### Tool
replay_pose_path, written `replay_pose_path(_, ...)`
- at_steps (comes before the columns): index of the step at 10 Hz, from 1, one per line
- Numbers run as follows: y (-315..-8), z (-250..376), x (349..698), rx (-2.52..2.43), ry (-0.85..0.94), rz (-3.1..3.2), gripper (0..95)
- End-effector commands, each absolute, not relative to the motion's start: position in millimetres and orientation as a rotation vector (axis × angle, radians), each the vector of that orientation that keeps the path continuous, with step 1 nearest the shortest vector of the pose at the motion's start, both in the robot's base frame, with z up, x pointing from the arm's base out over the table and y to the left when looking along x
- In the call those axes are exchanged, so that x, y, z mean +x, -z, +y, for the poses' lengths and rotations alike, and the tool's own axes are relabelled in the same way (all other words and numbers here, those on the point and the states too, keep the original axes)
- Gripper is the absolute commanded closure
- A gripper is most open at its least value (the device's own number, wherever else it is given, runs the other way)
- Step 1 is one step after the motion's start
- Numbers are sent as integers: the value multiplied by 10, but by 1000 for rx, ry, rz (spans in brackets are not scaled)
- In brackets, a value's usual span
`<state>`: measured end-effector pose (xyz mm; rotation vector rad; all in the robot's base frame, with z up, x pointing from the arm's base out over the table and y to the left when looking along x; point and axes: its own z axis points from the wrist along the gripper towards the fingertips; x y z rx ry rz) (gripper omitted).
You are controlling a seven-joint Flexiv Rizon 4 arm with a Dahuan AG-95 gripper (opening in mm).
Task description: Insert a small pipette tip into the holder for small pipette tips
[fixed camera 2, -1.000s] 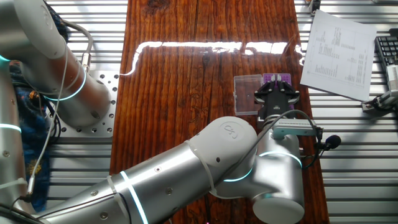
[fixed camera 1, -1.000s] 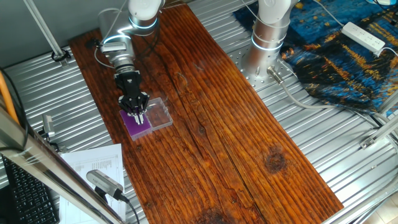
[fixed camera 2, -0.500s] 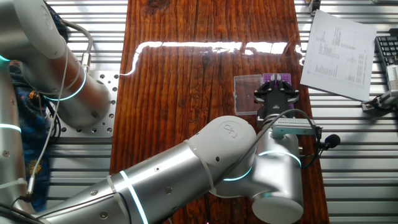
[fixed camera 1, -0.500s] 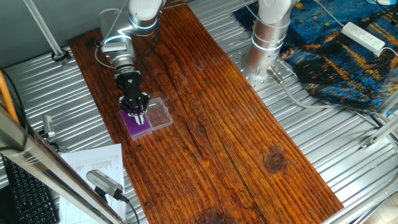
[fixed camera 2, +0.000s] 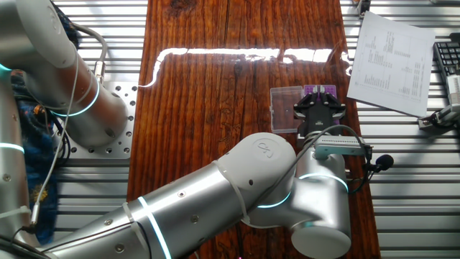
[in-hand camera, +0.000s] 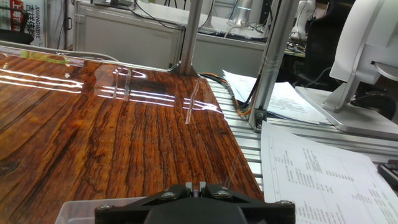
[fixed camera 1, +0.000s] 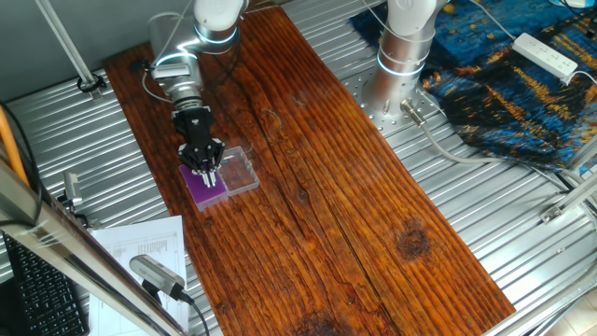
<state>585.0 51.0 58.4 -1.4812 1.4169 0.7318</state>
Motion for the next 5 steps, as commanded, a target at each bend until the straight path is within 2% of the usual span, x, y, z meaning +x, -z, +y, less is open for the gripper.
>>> replay_pose_path(1, -578, 508, 5851, -1479, -733, 1416, 950)
replay_pose_path(5, -567, 484, 5848, -1483, -731, 1417, 950)
